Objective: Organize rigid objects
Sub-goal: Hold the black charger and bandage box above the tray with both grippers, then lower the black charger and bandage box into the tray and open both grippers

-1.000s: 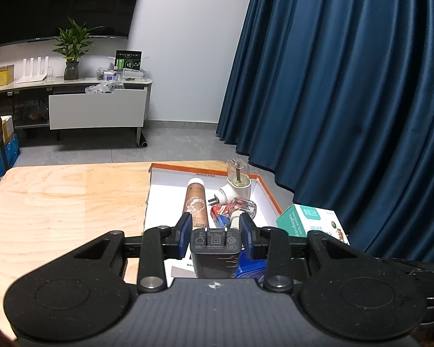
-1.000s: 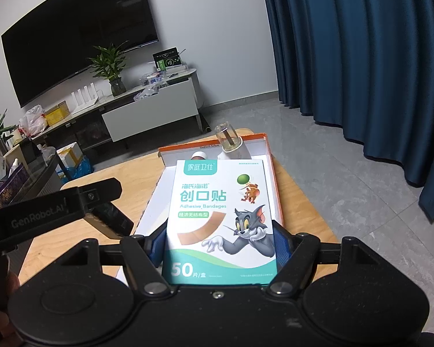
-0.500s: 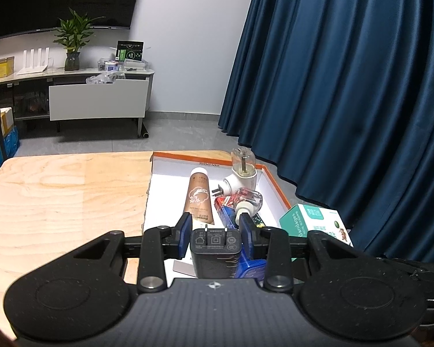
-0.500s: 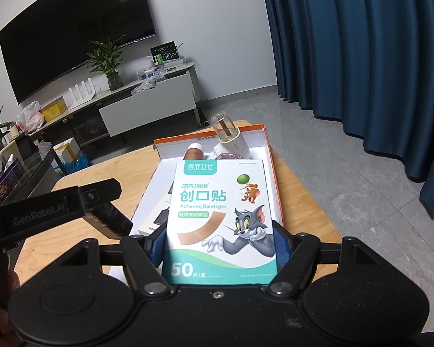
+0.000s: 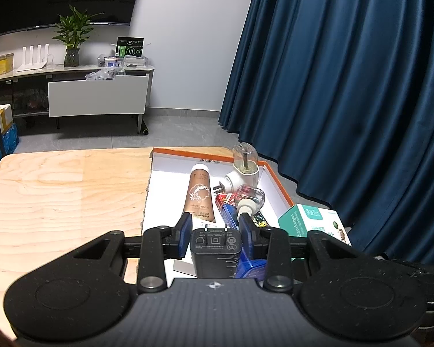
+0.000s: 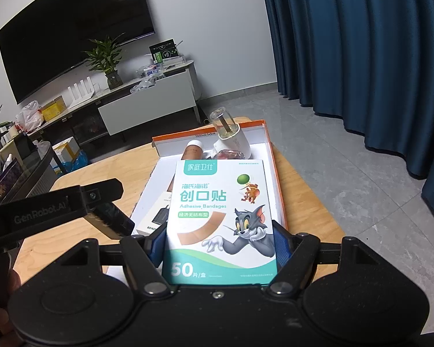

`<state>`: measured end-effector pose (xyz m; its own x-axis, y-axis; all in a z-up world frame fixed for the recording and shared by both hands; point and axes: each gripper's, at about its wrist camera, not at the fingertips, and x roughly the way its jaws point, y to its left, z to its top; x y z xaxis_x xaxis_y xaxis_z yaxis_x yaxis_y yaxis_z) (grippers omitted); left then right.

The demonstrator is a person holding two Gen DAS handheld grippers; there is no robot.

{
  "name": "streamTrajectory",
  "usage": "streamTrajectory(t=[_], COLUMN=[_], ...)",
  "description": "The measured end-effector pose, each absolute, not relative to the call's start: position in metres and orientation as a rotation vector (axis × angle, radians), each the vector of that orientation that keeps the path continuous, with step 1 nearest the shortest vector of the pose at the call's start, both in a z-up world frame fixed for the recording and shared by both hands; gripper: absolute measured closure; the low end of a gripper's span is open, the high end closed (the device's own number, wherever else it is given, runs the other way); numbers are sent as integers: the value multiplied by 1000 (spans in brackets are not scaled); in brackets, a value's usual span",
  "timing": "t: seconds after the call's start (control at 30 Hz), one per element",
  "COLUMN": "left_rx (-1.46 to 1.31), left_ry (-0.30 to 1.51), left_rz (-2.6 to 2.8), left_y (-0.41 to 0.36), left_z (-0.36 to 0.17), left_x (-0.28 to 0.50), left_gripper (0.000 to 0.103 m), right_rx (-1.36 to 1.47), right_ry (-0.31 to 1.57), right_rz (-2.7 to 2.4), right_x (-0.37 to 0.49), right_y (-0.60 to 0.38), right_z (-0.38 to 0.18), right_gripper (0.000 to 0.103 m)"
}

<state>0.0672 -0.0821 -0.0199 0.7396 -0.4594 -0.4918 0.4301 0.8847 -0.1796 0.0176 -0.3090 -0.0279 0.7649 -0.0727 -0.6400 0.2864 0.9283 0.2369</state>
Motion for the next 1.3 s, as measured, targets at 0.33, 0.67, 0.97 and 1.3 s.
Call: streamTrajectory(t=[0.33, 0.67, 0.97, 1.3], left_rx=[-47, -39, -28, -9], left_ry=[563, 562, 576, 617], left_rz=[-489, -493, -506, -551], left_y=[-84, -84, -93, -120], left_z=[-23, -23, -27, -35], left_x=[70, 77, 93, 119], left_gripper=[67, 67, 67, 67], right_rx=[340, 340, 301, 288], right_ry=[670, 627, 671, 700], right_rz=[-197, -186, -169, -121], right_x=[18, 20, 25, 29], right_y=[-310, -311, -311, -320], right_z=[-29, -28, -45, -54], right_gripper=[19, 19, 13, 3])
